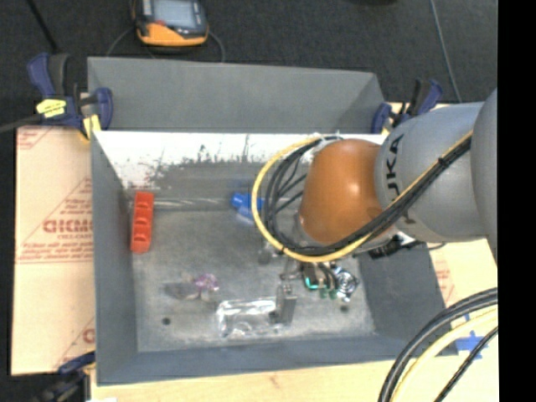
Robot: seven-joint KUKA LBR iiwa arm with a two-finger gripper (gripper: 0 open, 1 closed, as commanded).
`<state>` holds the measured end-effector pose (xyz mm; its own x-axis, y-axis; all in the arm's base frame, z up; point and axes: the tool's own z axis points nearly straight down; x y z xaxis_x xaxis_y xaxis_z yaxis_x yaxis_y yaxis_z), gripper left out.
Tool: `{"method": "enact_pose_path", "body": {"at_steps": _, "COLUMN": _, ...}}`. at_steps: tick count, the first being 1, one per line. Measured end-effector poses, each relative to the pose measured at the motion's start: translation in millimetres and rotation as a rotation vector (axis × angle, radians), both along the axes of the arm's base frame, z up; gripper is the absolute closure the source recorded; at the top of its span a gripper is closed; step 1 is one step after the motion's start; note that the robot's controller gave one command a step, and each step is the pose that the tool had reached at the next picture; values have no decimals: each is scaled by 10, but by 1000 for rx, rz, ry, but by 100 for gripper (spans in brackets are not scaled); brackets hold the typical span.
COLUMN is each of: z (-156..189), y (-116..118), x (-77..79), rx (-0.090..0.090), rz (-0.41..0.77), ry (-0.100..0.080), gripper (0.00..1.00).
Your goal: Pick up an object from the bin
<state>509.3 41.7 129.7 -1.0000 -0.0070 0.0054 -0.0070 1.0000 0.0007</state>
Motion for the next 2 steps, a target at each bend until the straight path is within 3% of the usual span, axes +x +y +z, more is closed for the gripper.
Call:
{"method": "enact_pose_path", "body": {"at_steps": 1, "z": -510, "y": 566, "x": -285, "rx": -1, "rz": -1, "ry": -4, "gripper": 0}}
{"method": "enact_pose_path", "body": {"at_steps": 2, "z": -485, "y": 550, "x": -287, "rx": -1, "rz": -8, "ry": 1, "gripper": 100}}
